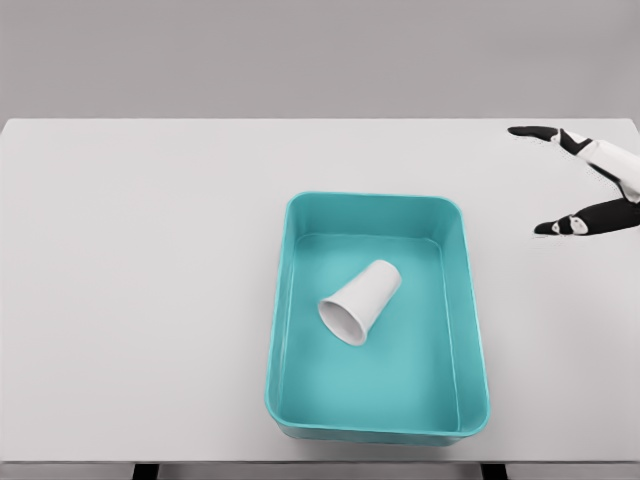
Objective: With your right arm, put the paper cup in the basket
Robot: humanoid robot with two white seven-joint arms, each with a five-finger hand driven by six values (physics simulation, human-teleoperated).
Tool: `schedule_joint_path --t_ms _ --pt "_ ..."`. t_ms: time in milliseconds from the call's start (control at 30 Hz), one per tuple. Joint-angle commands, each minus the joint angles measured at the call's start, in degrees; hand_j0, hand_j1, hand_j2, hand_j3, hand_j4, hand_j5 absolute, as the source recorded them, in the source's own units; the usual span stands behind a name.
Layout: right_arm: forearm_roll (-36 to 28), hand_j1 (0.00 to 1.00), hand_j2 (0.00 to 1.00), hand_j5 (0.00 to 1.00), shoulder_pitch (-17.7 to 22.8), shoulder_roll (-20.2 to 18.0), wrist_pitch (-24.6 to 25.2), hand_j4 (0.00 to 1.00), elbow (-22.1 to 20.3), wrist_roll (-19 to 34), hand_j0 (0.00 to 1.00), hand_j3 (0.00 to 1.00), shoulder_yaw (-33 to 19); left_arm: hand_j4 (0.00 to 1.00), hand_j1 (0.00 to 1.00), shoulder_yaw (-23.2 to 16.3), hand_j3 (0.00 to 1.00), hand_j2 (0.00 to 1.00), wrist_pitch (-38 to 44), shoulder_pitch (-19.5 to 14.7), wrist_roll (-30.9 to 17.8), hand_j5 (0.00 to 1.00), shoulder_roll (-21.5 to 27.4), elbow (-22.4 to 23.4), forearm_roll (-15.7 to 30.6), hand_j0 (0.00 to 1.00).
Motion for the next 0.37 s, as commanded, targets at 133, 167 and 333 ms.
schedule_joint_path --t_ms 133,167,333 --pt "-0.65 1.0 1.0 1.0 0.0 1.2 0.91 1.0 0.96 -0.02 1.0 1.0 -2.41 1.0 1.0 0.0 1.0 1.0 0.0 0.0 -0.03 1.0 0.0 0.0 0.01 1.0" --pt "-0.56 1.0 1.0 1.0 -0.09 3.04 1.0 1.0 1.13 -0.02 1.0 1.0 -2.32 1.0 1.0 0.0 1.0 1.0 0.0 0.0 -0.03 1.0 0.0 0.0 0.01 1.0" --pt "0.49 1.0 1.0 1.0 -0.53 5.68 1.17 1.0 2.36 -0.02 1.0 1.0 -1.97 1.0 1.0 0.09 1.0 1.0 0.0 0.0 -0.03 1.0 0.0 0.0 0.09 1.0"
